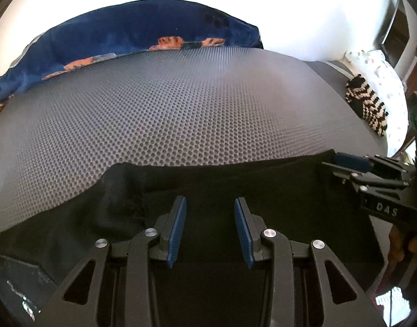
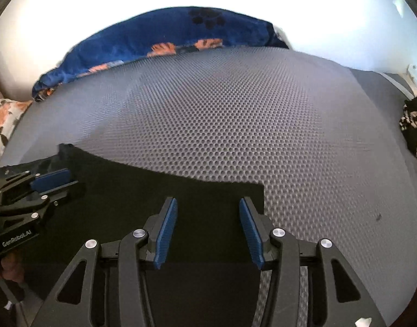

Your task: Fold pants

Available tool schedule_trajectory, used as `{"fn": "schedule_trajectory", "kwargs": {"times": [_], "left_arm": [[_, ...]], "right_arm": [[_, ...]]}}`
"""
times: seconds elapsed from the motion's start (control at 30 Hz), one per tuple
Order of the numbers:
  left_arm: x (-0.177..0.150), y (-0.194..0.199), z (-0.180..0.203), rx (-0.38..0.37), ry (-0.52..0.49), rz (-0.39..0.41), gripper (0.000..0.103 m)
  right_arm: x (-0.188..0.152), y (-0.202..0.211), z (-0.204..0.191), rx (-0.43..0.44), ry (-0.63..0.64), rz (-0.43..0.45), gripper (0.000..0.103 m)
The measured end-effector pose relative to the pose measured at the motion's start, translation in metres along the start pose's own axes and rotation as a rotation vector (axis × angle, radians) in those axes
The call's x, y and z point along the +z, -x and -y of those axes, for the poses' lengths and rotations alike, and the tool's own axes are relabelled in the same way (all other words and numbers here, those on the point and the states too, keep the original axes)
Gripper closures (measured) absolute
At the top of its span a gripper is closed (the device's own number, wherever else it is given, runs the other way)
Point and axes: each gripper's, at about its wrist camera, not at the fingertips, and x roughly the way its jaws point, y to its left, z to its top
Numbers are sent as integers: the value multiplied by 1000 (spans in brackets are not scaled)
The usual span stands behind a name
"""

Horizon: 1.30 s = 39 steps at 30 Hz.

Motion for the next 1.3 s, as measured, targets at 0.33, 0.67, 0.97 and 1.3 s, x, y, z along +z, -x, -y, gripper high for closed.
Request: {"fn": "schedule_trajectory", "kwargs": {"times": [0.33, 0.67, 0.97, 1.3], "left_arm": [[-11, 12, 2, -13, 5, -13, 50], [-54, 92, -45, -26, 225, 33, 39], [-116, 195, -141, 99, 485, 125, 38], [-179, 233, -216, 95, 738, 132, 37]], "right_arm": [[-5, 3, -10, -29, 26, 3, 57], [-66, 35, -14, 22, -15, -64, 57], [-89, 44, -74, 132, 86, -120, 55], [-87, 40, -145, 207, 209, -136, 53]]}}
